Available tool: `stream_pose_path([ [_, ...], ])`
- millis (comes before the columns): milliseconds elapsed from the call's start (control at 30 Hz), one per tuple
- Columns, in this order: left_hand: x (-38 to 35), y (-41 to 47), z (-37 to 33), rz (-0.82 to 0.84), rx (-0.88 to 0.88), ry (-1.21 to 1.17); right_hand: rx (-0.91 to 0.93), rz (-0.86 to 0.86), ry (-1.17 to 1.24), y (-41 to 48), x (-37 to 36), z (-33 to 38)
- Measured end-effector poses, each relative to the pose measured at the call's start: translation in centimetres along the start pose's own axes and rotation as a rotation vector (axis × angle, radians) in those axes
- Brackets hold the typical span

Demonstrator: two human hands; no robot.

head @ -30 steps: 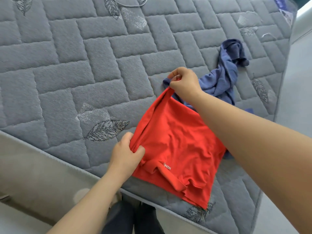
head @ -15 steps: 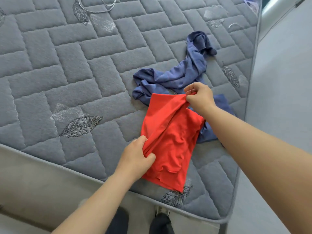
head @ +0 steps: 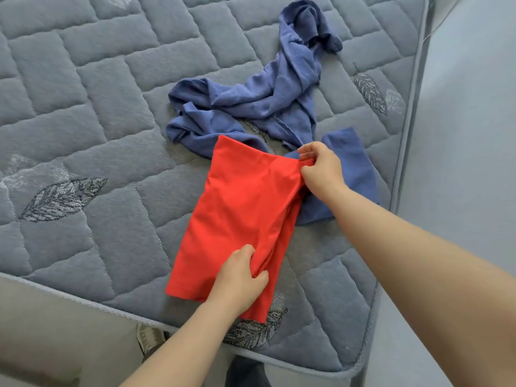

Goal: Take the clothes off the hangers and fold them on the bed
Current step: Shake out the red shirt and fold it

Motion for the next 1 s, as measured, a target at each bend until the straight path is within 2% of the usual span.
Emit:
stream_pose_path([
  [133, -1.6, 0.3, 0.1, 0.147, 0.078, -0.135, -0.036, -0.019, -0.002, 0.3, 0.1, -1.7],
  [200, -0.5, 0.5, -0.3, 0.120, 0.104, -0.248, -0.074, -0.038, 0.014, 0.1, 0.5, -2.1],
  [333, 6.4, 1.0, -0.5, -0.420, 0.019, -0.063, -0.091, -0.215, 0.074, -2.2, 1.6, -1.6],
  [367, 7.8, 1.1, -0.1, -0.513, 0.049, -0.043, -0.078, -0.284, 0.093, -3.2, 2.0, -1.3],
  [433, 9.3, 1.9, 1.6, -0.567, 0.147, -0.009, -0.055, -0.390, 0.100, -5.7, 2.3, -0.8],
  [533, 10.1, 3.5, 3.4, -0.492, 0.249, 0.006, -0.160, -0.398, 0.126, -9.3, 1.1, -1.9],
  [667, 10.0, 5.6, 4.2, -0.339, 0.250, 0.020, -0.425, -0.146, 0.187, -12.4, -3.1, -4.9],
  [733, 10.0, 6.6, 4.3, -0.266, 0.263, -0.038, -0.498, -0.080, 0.202, -13.2, -4.7, -5.7],
  [833, 10.1, 8.5, 4.2, -0.197, 0.304, -0.124, -0.511, -0.105, 0.223, -13.0, -5.6, -5.8],
  [1000, 10.2, 11.4, 2.8, -0.140, 0.283, -0.158, -0.516, -0.112, 0.406, -10.9, -6.6, -5.1],
])
Point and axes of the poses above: each hand's wrist, its own y-axis towards the middle knuckle, its own x-axis out of the back of the hand, z = x × y, the point moved 7 cm from there along y, towards the middle knuckle, and after that the axes turned 8 degrees about x, right-handed, at the moved point
